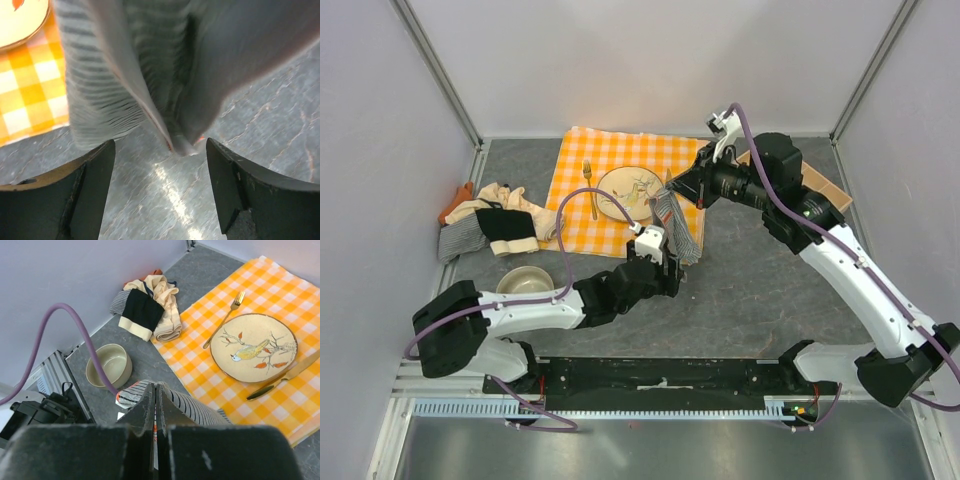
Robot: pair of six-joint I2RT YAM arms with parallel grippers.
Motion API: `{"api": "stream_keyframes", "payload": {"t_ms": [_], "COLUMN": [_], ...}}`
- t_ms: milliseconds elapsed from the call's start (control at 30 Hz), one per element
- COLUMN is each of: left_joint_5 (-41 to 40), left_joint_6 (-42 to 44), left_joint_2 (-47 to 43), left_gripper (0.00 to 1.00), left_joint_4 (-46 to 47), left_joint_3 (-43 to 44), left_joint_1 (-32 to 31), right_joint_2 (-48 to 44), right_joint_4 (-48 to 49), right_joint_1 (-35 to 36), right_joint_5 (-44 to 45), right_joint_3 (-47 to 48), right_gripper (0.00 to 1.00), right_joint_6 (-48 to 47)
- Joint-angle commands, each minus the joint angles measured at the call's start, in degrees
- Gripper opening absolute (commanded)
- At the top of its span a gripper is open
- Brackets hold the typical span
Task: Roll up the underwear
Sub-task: Flatten out the underwear at the center of the board.
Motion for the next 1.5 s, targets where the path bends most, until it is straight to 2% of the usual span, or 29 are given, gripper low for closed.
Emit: {"api": "stream_keyframes", "payload": {"t_ms": [0, 167, 267, 300, 367, 400, 467, 500, 667, 767, 967, 1067, 1167, 1267, 1333, 1433, 1467], "left_joint_5": [0.3, 1.4, 1.7, 1.0, 0.9, 1.2, 2.1, 3.3, 10.5, 20.2, 40.1, 53.0, 58.9, 59.8, 57.9, 54.0, 51.7], "left_joint_6": [1.5, 0.2, -0.2, -0.2, -0.1, 0.0, 0.5, 1.0, 4.6, 6.9, 9.1, 6.7, 3.9, 1.1, -0.8, -7.1, -11.7], "left_joint_2": [1.7, 2.9, 2.9, 3.0, 3.0, 2.8, 2.1, 1.7, -5.1, -10.6, -15.8, -15.8, -16.1, -16.8, -18.0, -19.3, -19.6], "left_gripper": [0.78, 0.71, 0.61, 0.50, 0.41, 0.26, 0.12, 0.02, 0.02, 0.02, 0.02, 0.02, 0.02, 0.02, 0.02, 0.02, 0.02], "left_joint_4": [8.4, 7.4, 7.3, 7.0, 5.7, 5.2, 4.3, 3.6, -0.1, -7.2, -22.6, -26.8, -27.5, -26.0, -23.3, -18.6, -17.6], "left_joint_3": [3.1, 3.6, 3.5, 3.6, 3.8, 3.8, 3.7, 3.7, 2.2, 2.9, 10.9, 15.8, 16.4, 13.2, 9.9, 1.3, -3.3], "left_joint_1": [-0.1, 0.1, 0.2, 0.4, 1.0, 1.5, 1.9, 2.4, 2.6, 2.6, 2.6, 2.3, 1.8, 1.8, 2.1, 3.9, 4.3], "right_joint_2": [-2.6, -3.3, -3.7, -3.8, -4.1, -4.4, -5.1, -5.4, -9.8, -13.2, -20.0, -23.6, -24.7, -23.5, -21.6, -14.5, -8.9], "right_joint_4": [3.0, 3.1, 3.1, 3.3, 3.4, 3.4, 3.0, 2.5, -2.1, -8.4, -24.3, -29.5, -30.4, -28.2, -25.2, -19.1, -17.4], "right_joint_1": [-1.2, -1.7, -2.0, -2.0, -2.2, -2.4, -2.7, -2.9, -4.1, -4.6, -7.5, -9.4, -10.9, -11.4, -11.3, -11.2, -11.3], "right_joint_5": [0.4, 0.5, 0.4, 0.0, -0.4, -0.6, -0.8, -1.0, -0.5, -0.7, -2.6, -3.0, 1.2, 2.6, -0.2, -6.9, -9.2], "right_joint_3": [-1.8, -2.6, -3.2, -3.4, -3.8, -4.1, -4.5, -4.9, -8.1, -7.6, -0.6, 2.9, 4.2, 0.7, -3.9, -10.3, -11.4], "right_gripper": [0.00, 0.00, 0.00, 0.00, 0.00, 0.00, 0.00, 0.00, 0.00, 0.00, 0.00, 0.00, 0.00, 0.00, 0.00, 0.00, 0.00], "right_joint_6": [1.6, 1.3, 1.3, 1.5, 1.6, 1.3, 0.3, -0.4, -11.0, -17.5, -34.8, -37.7, -37.4, -36.1, -34.4, -33.0, -32.6]}}
